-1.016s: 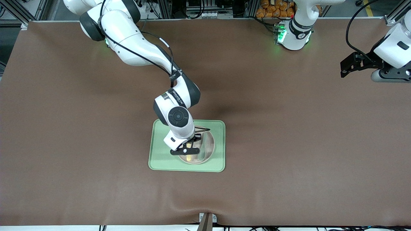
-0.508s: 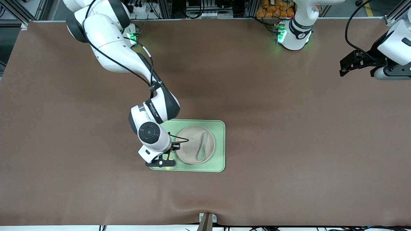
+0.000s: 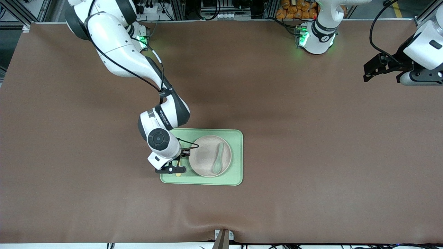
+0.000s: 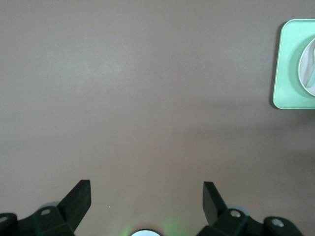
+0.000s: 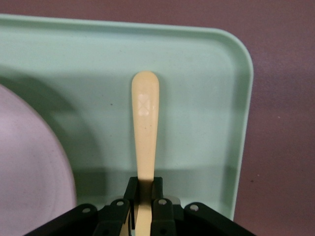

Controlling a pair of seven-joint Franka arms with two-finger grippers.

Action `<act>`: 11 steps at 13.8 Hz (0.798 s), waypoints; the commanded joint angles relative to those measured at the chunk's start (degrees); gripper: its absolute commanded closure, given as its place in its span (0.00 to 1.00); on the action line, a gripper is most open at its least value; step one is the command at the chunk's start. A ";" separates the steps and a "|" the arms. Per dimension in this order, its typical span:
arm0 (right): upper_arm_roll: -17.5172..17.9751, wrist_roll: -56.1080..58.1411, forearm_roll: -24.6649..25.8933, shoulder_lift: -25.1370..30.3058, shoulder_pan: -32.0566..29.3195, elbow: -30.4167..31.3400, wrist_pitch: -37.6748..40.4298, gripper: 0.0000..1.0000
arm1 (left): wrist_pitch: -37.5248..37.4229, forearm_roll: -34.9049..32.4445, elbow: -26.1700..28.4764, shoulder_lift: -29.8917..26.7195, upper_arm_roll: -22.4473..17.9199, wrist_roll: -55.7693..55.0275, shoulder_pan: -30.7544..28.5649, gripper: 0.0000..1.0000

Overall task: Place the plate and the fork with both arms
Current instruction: 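Lift the fork and set it on the tray beside the plate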

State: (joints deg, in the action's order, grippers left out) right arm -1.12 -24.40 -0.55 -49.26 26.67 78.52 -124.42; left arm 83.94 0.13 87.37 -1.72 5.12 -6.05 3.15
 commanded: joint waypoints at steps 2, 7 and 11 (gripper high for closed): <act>0.68 0.59 -0.51 2.94 -1.10 3.92 -1.27 0.19 | -0.36 0.93 0.17 -0.91 0.68 -0.54 -0.51 0.00; 0.86 0.58 -0.59 4.16 -0.92 1.11 -0.48 0.00 | -0.36 0.31 -0.54 -0.91 2.00 3.75 -0.60 0.00; 3.82 0.41 -0.68 10.48 -8.01 1.02 4.95 0.00 | -0.36 0.13 -0.71 -0.91 1.91 4.64 -0.86 0.00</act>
State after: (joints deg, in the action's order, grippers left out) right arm -1.01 -24.49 -0.67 -43.09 24.41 78.39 -122.84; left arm 83.96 0.13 86.79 -1.74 6.67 -2.48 3.02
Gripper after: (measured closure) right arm 0.000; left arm 0.000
